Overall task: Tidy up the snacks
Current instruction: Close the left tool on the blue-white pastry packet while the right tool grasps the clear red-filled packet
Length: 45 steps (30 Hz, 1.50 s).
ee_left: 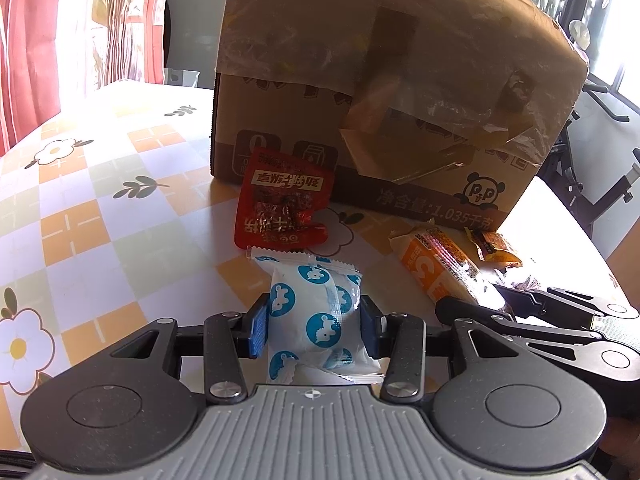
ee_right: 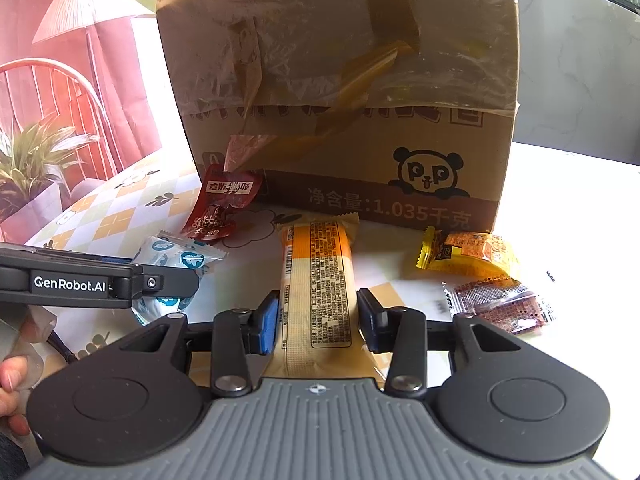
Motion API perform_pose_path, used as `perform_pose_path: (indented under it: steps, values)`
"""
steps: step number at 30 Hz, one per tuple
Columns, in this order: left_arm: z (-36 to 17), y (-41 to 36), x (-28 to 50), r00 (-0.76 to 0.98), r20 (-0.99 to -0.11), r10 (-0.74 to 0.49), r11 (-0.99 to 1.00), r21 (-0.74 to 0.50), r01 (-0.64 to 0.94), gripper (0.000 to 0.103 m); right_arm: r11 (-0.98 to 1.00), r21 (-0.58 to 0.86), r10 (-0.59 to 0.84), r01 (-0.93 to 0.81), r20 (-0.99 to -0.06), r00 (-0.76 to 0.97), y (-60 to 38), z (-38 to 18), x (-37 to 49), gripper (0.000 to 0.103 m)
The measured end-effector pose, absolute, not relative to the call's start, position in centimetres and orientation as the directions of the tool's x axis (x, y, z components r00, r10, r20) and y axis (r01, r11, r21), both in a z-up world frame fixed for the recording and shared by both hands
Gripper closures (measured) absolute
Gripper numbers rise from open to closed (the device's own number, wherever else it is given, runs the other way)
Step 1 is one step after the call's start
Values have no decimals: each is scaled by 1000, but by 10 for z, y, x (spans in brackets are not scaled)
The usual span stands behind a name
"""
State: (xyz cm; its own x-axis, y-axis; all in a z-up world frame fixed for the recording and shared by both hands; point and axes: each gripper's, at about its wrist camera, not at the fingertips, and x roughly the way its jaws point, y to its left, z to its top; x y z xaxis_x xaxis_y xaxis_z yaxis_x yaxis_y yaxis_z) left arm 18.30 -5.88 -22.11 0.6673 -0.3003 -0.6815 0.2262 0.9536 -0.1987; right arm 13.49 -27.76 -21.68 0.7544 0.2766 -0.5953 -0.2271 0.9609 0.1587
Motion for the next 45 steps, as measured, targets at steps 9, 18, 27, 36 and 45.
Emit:
perform_pose_path:
  steps: [9,18,27,36,45]
  values:
    - [-222,-56,182,670,-672,-316,949,-221,227,56,973,127,231,-193,-523,821,-290,-195,117,37]
    - [-223,-57,180,677,-664,-316,948,-206,241,56,988,145,43,55,-598,801,-356,-204,134,21]
    - [-223,-55,180,676,-663,-320,947,-210,242,56,998,41,59,-42,-674,736,-346,-215,160,8]
    - [-222,-55,180,674,-664,-323,946,-216,240,56,999,19,32,-26,-672,739,-345,-217,155,24]
    - [-221,-54,179,671,-671,-316,949,-213,234,56,994,14,92,-111,-670,736,-317,-208,132,54]
